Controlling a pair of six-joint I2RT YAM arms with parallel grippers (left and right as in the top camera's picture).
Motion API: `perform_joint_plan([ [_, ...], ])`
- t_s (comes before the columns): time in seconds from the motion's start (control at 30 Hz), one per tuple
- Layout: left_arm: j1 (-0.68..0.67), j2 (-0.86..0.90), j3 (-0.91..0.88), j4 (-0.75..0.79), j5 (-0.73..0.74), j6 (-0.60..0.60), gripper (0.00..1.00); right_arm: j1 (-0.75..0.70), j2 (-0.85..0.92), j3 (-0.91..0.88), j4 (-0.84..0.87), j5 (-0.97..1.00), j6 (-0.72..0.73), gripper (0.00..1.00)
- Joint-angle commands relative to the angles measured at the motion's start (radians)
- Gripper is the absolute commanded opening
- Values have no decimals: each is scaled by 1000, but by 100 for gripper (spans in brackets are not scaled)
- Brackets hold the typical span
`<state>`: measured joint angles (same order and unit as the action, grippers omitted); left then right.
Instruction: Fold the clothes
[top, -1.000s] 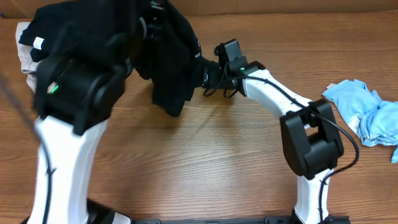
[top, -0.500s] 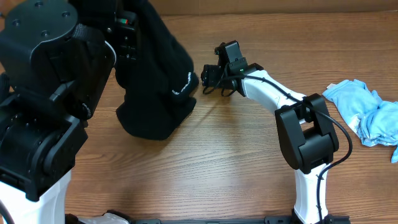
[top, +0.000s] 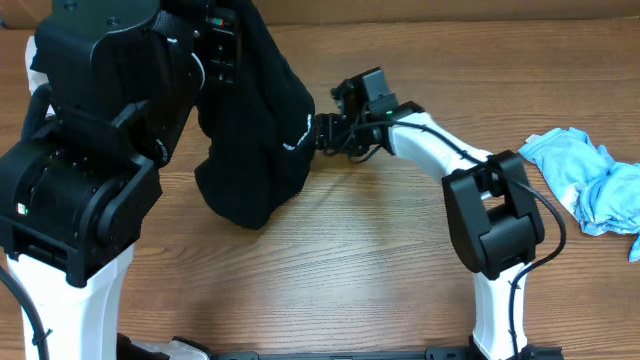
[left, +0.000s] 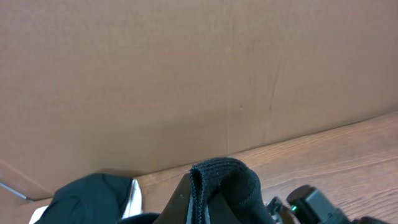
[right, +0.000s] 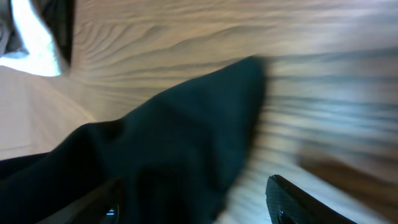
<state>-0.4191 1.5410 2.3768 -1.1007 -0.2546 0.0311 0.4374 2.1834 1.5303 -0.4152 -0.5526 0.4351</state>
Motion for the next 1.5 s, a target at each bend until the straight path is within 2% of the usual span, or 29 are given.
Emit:
perform_joint_plan([
  [0.0,-6,-12,15,12,-10,-9,4,58,-4,-4,10,29,96,73],
  [0.07,-6,-13,15,11,-11,-9,4,79,-4,-4,10,75,140,68],
  [0.13,-6,-13,15,11,-10,-9,4,97,-4,-4,9,126,169,54],
  [0.27,-6,-13,15,11,-13,-9,4,114,-4,-4,6,219,172,14],
  [0.33,-6,-16,15,11,-19,-9,4,114,-6,-3,-3,251,171,4],
  [0.53,-6,-47,15,29,-80,-8,4,15,-135,2,-104,253,111,4],
  [0.73,-6,-103,15,54,-118,-1,4,-148,-428,10,-265,257,-3,4],
  [1.13,-6,-180,15,52,-114,-2,4,-452,-982,23,-537,253,-45,4],
  [1.3,-6,-211,15,-34,-114,-34,4,-545,-1218,23,-661,274,-47,4],
  [1.47,-6,-208,14,-190,-122,-118,4,-557,-1373,23,-774,375,-47,4],
])
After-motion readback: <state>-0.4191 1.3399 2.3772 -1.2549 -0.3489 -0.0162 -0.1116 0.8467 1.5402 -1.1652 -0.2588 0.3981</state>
